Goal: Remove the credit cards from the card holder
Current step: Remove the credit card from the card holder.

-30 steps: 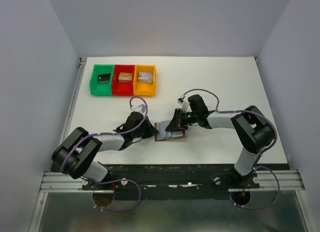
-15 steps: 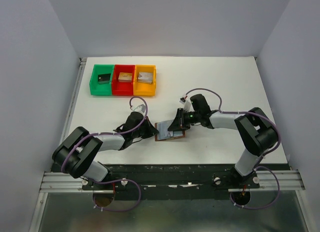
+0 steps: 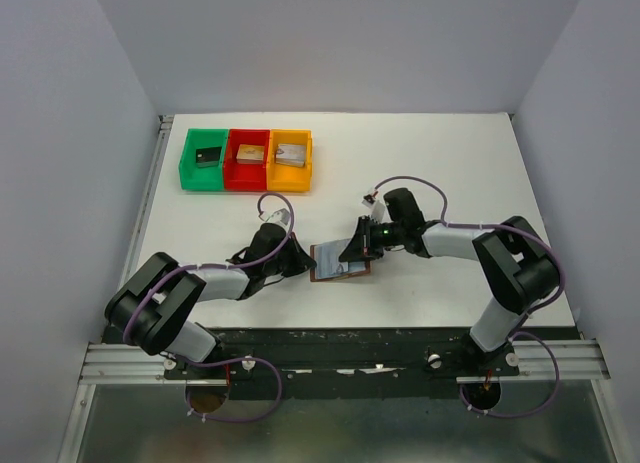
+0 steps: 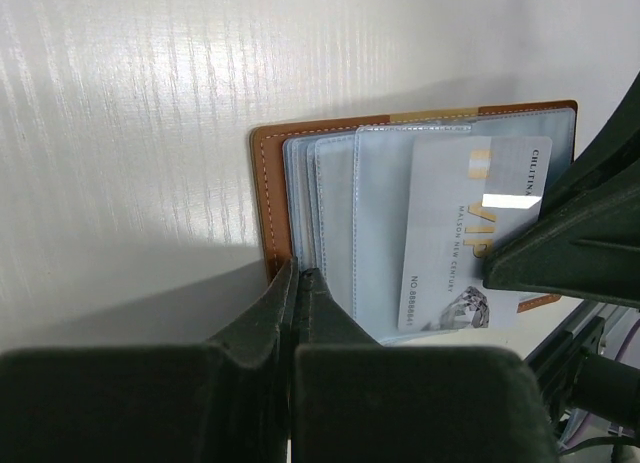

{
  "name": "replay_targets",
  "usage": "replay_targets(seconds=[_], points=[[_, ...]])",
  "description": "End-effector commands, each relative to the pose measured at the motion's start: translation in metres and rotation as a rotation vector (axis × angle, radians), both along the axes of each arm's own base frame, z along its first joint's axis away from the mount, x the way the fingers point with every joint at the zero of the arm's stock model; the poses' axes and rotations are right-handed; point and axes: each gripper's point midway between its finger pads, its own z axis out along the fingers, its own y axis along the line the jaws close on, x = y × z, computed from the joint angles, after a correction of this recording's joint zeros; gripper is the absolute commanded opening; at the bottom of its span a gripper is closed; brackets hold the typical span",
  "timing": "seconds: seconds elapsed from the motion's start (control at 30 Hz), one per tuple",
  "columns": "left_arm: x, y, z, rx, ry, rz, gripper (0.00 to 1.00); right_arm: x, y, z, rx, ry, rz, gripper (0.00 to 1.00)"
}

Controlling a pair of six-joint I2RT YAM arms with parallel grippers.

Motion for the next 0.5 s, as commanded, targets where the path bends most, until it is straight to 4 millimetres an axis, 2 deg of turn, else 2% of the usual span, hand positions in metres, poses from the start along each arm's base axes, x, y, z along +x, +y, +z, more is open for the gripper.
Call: replay_targets(seconds=[0.0, 0.13, 0.33, 0.47], points=[[-0.035, 0.032, -0.049, 0.152, 0.155, 0.007, 0.0, 0.001, -0.007, 0.005, -0.001, -0.018, -0.008, 0.15], [-0.035, 0.032, -0.048, 0.151, 0.152, 0.009, 0.0, 0.001, -0.007, 0.005, -0.004, -0.019, -0.009, 0.12], [-0.035, 0.032, -0.048, 0.151, 0.152, 0.011, 0.0, 0.002, -0.014, 0.002, -0.042, -0.009, -0.032, 0.0], [-0.035, 0.033, -0.047, 0.152, 0.151, 0.01, 0.0, 0.003, -0.024, 0.006, -0.093, -0.015, -0.057, 0.0]])
